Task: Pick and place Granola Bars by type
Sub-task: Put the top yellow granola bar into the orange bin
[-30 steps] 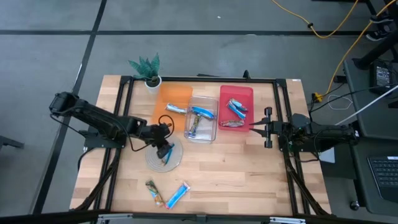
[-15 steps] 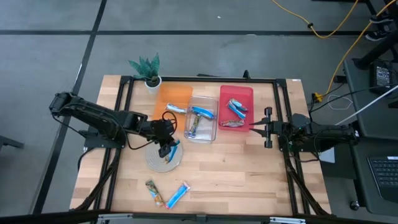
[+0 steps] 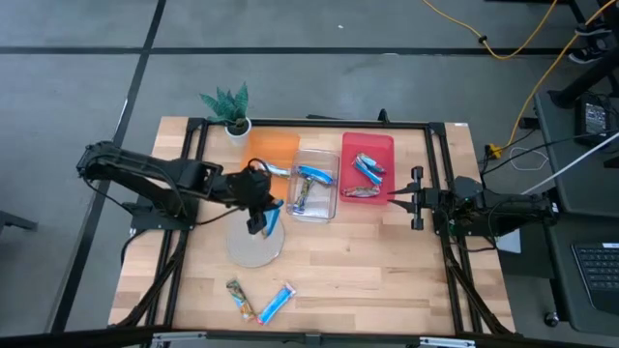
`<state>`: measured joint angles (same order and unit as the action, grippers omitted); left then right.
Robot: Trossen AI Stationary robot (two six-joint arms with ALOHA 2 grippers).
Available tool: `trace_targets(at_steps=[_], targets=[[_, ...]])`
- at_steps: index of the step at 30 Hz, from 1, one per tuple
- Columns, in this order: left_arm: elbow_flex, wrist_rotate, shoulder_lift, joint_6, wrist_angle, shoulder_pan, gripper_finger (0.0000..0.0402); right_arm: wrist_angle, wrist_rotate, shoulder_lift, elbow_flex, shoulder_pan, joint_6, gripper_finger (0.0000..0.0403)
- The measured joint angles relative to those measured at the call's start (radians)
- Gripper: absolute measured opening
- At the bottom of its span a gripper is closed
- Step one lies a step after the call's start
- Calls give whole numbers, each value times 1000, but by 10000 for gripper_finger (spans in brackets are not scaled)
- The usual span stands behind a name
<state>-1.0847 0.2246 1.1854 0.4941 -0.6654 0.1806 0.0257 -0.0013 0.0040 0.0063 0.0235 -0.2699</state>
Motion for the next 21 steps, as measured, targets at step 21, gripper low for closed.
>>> trace_targets(at_steps=[21], targets=[[-265, 97, 0, -162, -201, -230, 77, 0, 0, 0, 0, 0, 0, 87]])
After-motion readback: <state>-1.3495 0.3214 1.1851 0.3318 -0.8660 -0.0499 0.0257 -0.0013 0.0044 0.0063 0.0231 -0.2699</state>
